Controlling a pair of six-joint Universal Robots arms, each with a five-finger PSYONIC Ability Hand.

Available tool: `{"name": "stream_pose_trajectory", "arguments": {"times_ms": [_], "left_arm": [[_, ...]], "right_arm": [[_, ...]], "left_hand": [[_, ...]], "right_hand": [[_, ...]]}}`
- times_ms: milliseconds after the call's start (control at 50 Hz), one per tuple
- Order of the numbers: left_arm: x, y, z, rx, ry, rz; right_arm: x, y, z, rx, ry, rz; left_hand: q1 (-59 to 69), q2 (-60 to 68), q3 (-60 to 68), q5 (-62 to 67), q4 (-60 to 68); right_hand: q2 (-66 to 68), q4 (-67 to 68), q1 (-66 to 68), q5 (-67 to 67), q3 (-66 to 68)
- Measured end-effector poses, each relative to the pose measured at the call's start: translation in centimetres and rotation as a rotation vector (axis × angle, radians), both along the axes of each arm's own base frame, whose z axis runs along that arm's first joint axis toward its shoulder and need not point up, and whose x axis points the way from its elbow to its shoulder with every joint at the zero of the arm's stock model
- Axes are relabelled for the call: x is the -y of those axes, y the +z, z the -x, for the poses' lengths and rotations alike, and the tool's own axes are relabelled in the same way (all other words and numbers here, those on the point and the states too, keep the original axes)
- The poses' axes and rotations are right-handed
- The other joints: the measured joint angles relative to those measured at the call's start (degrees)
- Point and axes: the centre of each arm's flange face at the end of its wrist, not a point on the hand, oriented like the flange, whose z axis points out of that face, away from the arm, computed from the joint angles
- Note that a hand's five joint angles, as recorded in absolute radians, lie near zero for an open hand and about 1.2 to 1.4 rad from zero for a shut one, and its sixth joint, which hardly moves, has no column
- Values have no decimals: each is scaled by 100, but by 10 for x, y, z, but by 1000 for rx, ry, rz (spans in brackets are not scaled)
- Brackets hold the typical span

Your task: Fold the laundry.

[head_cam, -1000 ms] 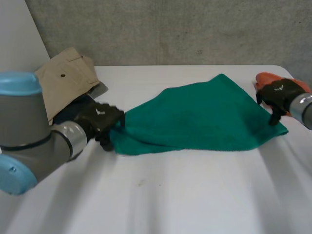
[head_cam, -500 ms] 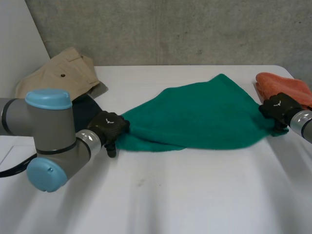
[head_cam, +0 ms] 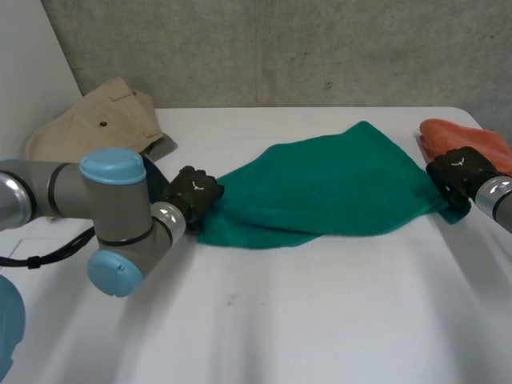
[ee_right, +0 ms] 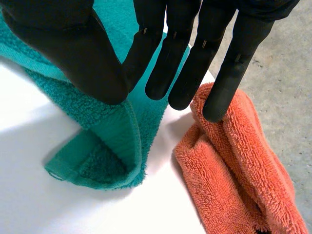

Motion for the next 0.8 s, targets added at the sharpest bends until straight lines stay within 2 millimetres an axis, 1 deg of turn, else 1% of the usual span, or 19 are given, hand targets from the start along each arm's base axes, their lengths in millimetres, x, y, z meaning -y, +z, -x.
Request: {"name": "stream_pose_trajectory", "arguments": {"times_ms": [60,80,100,120,240,300,340,400,440,480,520,540,580,600,620,660,740,760,800], "left_arm": [[2,-1,1,5,-2,0],[2,-1,1,5,-1,0],[3,0,1,3,0,1],[3,2,1,1,2,3],[2,25,-2,-42,13,27],[-3,54,-4,-111,21,50],[-11,89,-8,-208,25,73],[-21,127,-14,-322,26,90],[-24,145,-19,-383,25,98],[-26,168,-27,-463,24,104],[-25,178,-32,-501,27,101],[-22,183,-37,-526,34,95],[-20,185,-39,-533,37,92],[-10,186,-47,-555,63,68],[-4,184,-52,-559,82,53],[7,177,-58,-558,114,25],[29,153,-68,-536,179,-49],[37,140,-71,-521,200,-86],[46,125,-72,-505,220,-126]], "right_arm": [[-2,1,-1,4,-2,-3],[-3,2,-1,4,-2,-4],[-3,2,-1,4,-4,-5],[-3,2,-1,4,-5,-6],[-5,7,1,1,-26,-11],[-8,19,3,9,-46,-17],[-14,41,5,21,-64,-9],[-24,77,5,40,-79,22],[-32,101,4,55,-85,53],[-46,140,2,84,-88,116],[-55,162,0,105,-88,155],[-63,180,-3,126,-86,187],[-66,186,-4,135,-84,198],[-77,203,-10,164,-71,228],[-82,210,-16,179,-59,236],[-87,213,-24,188,-43,233],[-91,202,-42,173,-20,187],[-90,192,-48,157,-14,159],[-87,177,-55,133,-9,120]], "left_hand": [[632,711,754,664,676],[1574,1599,1566,1552,1577],[1574,1599,1631,1617,1642],[2227,2296,2284,2272,2313],[2231,2537,2556,2398,2599],[2231,2537,2556,2398,2599],[2231,2537,2579,2398,2600],[2231,2537,2581,2398,2600],[2231,2537,2581,2398,2601],[2231,2537,2581,2398,2609],[2231,2537,2581,2398,2621],[2231,2537,2581,2398,2621],[2231,2537,2581,2398,2621],[2231,2537,2581,2398,2622],[2231,2537,2581,2398,2622],[2231,2537,2581,2398,2622],[2231,2537,2581,2398,2622],[2231,2537,2581,2398,2623],[2231,2537,2581,2398,2623]], "right_hand": [[0,0,0,0,0],[0,0,0,0,0],[0,1,0,0,0],[0,1,0,0,0],[0,2,0,0,0],[0,3,0,0,1],[0,3,0,0,22],[0,4,0,10,26],[0,4,0,28,26],[0,4,0,28,26],[0,4,0,28,26],[0,4,0,28,26],[0,4,0,28,26],[0,4,0,28,26],[0,4,0,28,26],[0,4,0,28,26],[0,4,0,28,26],[0,4,0,28,26],[0,4,0,28,26]]}}
